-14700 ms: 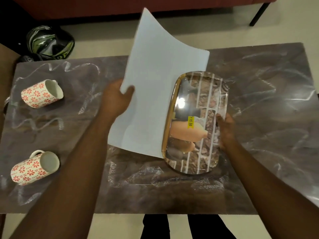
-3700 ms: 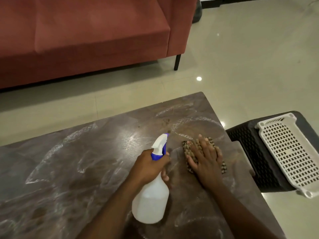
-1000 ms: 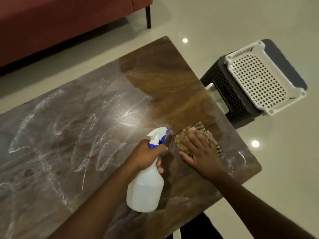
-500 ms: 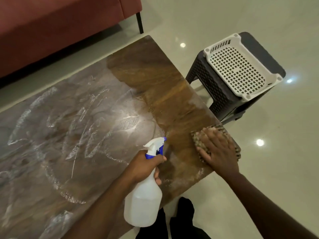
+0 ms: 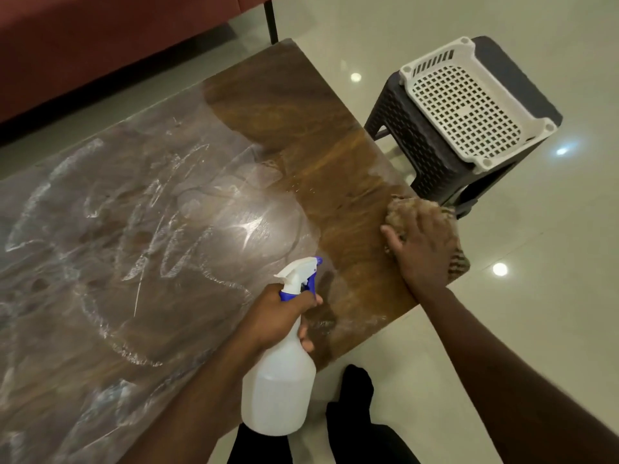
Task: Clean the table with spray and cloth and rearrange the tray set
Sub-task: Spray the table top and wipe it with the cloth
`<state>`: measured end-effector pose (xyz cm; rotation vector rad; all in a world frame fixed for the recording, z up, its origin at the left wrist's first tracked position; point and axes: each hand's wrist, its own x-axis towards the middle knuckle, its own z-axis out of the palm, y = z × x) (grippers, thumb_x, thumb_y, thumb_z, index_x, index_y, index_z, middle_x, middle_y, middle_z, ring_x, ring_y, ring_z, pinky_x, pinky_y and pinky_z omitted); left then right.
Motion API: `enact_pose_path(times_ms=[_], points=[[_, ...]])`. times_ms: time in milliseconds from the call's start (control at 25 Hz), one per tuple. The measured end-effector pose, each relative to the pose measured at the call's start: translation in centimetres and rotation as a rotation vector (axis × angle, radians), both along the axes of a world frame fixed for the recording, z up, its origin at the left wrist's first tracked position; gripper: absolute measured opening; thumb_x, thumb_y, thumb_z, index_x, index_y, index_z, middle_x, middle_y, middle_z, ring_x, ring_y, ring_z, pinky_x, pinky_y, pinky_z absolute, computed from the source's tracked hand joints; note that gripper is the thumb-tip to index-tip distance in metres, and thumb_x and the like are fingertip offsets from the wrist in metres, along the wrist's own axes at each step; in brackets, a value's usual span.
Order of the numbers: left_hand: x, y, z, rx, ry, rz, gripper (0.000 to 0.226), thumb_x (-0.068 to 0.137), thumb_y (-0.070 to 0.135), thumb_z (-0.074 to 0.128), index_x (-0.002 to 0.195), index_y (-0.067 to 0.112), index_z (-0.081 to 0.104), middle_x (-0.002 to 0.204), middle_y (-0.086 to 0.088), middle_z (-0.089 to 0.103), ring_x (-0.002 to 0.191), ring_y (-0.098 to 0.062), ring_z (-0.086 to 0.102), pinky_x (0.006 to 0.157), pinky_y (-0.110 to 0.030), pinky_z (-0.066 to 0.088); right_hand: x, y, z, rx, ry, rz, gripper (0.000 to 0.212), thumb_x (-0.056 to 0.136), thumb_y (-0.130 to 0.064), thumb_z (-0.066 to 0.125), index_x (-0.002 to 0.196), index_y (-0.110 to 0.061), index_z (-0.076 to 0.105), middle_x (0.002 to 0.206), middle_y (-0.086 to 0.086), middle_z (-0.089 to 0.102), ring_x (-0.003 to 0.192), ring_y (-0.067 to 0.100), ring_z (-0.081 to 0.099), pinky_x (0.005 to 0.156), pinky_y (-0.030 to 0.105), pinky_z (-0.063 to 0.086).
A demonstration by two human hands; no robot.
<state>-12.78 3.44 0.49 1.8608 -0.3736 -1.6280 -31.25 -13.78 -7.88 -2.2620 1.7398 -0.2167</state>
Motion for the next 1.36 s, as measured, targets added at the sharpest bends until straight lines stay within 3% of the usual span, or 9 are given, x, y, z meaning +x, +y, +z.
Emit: enact_pose_path(times_ms=[200, 400, 560, 600, 760, 840, 960, 1200, 1360], points=[[2.9, 3.2, -1.0, 0.060, -0.119, 0.001, 0.015, 0.088, 0.016, 0.058, 0.096, 0.004, 0.062, 0.051, -0.014, 0.057, 0.047, -0.031, 0.061, 0.065, -0.046, 0.056, -1.1, 9.7, -1.1, -0.193, 0.049, 0.790, 0.052, 0.091, -0.056, 0.043, 0.138, -0.035, 0.042, 0.147, -0.004, 0.041, 0.137, 0.020, 0.034, 0.102, 0.050, 0.036], [8.3, 4.3, -1.1, 0.000, -0.120, 0.088, 0.015, 0.092, 0.022, 0.061, 0.097, 0.009, 0.067, 0.054, -0.016, 0.060, 0.048, -0.028, 0.060, 0.062, -0.043, 0.057, 5.9, 8.1, -0.6, -0.103, 0.066, 0.173, 0.055, 0.086, -0.055, 0.044, 0.136, -0.031, 0.042, 0.147, 0.000, 0.040, 0.135, 0.025, 0.032, 0.102, 0.053, 0.030], [11.3, 4.1, -0.4, -0.005, -0.123, 0.106, 0.010, 0.092, 0.014, 0.058, 0.095, 0.008, 0.065, 0.049, -0.011, 0.055, 0.048, -0.029, 0.061, 0.062, -0.039, 0.055, 6.2, 12.4, -0.9, -0.138, 0.068, 0.784, 0.051, 0.091, -0.056, 0.040, 0.136, -0.033, 0.046, 0.151, -0.005, 0.033, 0.136, 0.021, 0.035, 0.102, 0.052, 0.035], [12.1, 3.8, -0.2, 0.006, -0.082, 0.111, 0.017, 0.092, 0.015, 0.058, 0.098, 0.001, 0.065, 0.049, -0.012, 0.055, 0.047, -0.028, 0.061, 0.060, -0.036, 0.054, 5.5, 10.9, -0.7, -0.138, 0.066, 0.769, 0.050, 0.093, -0.056, 0.038, 0.136, -0.032, 0.048, 0.150, -0.005, 0.035, 0.137, 0.020, 0.035, 0.102, 0.053, 0.035], [15.4, 3.2, -0.5, 0.011, -0.040, 0.043, 0.016, 0.090, 0.016, 0.057, 0.090, 0.002, 0.065, 0.049, -0.011, 0.055, 0.049, -0.029, 0.064, 0.057, -0.028, 0.053, 13.8, 7.5, -1.0, -0.100, 0.104, 0.122, 0.057, 0.088, -0.054, 0.040, 0.136, -0.025, 0.045, 0.146, 0.004, 0.043, 0.136, 0.026, 0.032, 0.106, 0.050, 0.025], [16.8, 3.0, -0.9, -0.021, -0.058, 0.055, 0.012, 0.088, 0.013, 0.056, 0.079, 0.008, 0.062, 0.050, -0.012, 0.055, 0.051, -0.031, 0.064, 0.056, -0.028, 0.053, 18.7, 9.9, -1.7, -0.142, 0.032, 0.278, 0.059, 0.086, -0.055, 0.042, 0.137, -0.025, 0.044, 0.143, 0.008, 0.046, 0.135, 0.026, 0.033, 0.106, 0.048, 0.024], [19.4, 2.6, -0.8, -0.053, 0.005, 0.047, 0.017, 0.090, 0.017, 0.057, 0.096, 0.003, 0.066, 0.056, -0.015, 0.059, 0.045, -0.026, 0.062, 0.055, -0.028, 0.053, 16.7, 11.2, -1.4, -0.126, 0.065, 0.814, 0.052, 0.091, -0.055, 0.041, 0.139, -0.035, 0.041, 0.149, -0.003, 0.038, 0.140, 0.018, 0.029, 0.108, 0.047, 0.030], [23.5, 0.5, 0.4, -0.052, 0.053, 0.039, 0.026, 0.089, 0.021, 0.060, 0.104, 0.001, 0.069, 0.049, -0.008, 0.057, 0.046, -0.026, 0.062, 0.065, -0.036, 0.055, 27.9, 5.3, -0.6, -0.143, 0.079, 0.261, 0.051, 0.090, -0.051, 0.038, 0.135, -0.029, 0.047, 0.143, 0.002, 0.046, 0.135, 0.027, 0.037, 0.105, 0.046, 0.028], [26.5, -1.9, -0.7, -0.013, 0.033, 0.123, 0.026, 0.089, 0.023, 0.063, 0.103, 0.002, 0.070, 0.049, -0.009, 0.057, 0.048, -0.027, 0.063, 0.062, -0.037, 0.056, 27.1, 4.2, -1.6, -0.207, 0.059, 0.788, 0.051, 0.092, -0.053, 0.037, 0.138, -0.032, 0.044, 0.148, -0.003, 0.041, 0.137, 0.020, 0.034, 0.108, 0.044, 0.023]])
